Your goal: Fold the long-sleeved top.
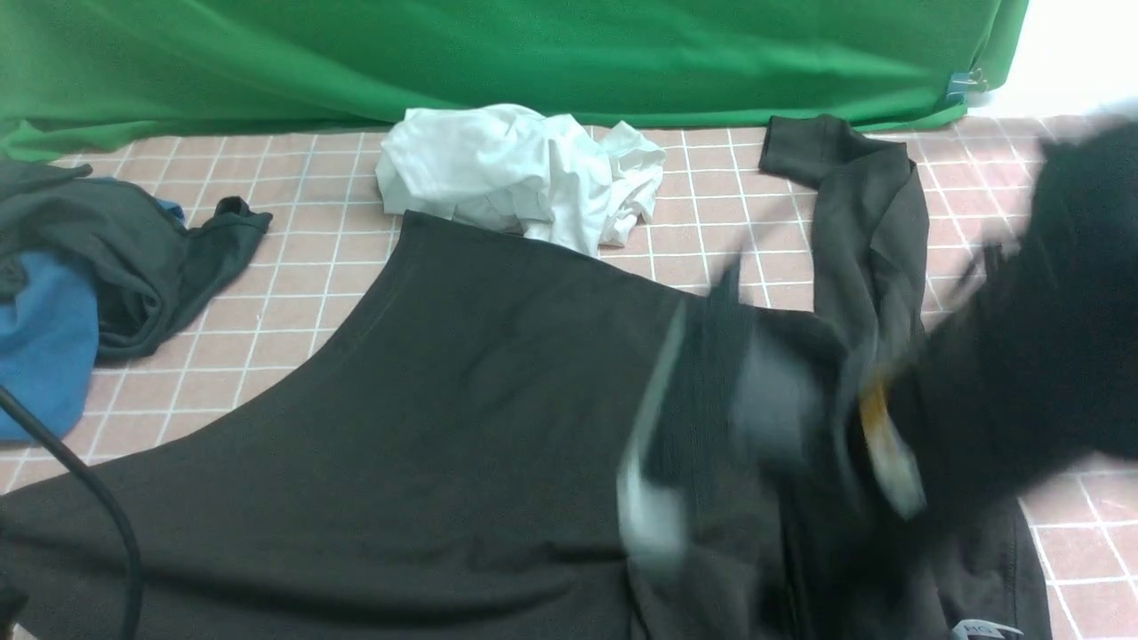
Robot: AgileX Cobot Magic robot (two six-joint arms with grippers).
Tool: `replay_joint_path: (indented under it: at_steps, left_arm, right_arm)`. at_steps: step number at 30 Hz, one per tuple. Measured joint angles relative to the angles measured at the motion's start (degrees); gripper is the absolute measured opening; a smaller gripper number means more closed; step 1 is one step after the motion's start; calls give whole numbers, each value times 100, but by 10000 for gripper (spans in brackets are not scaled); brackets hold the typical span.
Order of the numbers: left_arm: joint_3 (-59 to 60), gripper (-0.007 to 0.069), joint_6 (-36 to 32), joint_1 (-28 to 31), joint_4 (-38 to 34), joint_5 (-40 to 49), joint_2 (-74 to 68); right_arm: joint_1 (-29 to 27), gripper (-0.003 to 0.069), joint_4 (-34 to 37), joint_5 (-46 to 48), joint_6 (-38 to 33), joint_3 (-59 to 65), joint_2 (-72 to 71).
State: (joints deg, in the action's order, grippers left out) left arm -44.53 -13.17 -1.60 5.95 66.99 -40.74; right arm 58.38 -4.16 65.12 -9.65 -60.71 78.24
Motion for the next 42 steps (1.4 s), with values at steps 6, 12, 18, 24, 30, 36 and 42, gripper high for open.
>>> replay_joint_path:
  at_steps: [6, 12, 18, 24, 30, 36, 42]
  left_arm:
    - [0, 35, 1, 0, -1, -154, 0]
    - [0, 35, 30, 0, -54, -212, 0]
    - [0, 35, 48, 0, -139, -218, 0]
    - [0, 35, 51, 0, -153, -213, 0]
    - [0, 35, 66, 0, -178, -213, 0]
    - [0, 35, 66, 0, -206, -213, 0]
    - [0, 35, 66, 0, -244, -213, 0]
  right_arm:
    - [1893, 616, -13, -1196, 343, 2045, -344]
    - [2935, 622, -776, -1924, 1354, 2941, -356]
    - [3001, 588, -1215, -2361, 1579, 3152, -356]
    - [3001, 482, -1685, -2394, 1612, 3311, -357]
    - [3001, 409, -1750, -2678, 1612, 3323, -362]
    - [3001, 417, -1750, -2745, 1619, 3467, -310]
    - [3001, 507, -1775, -2816, 1637, 3499, -6]
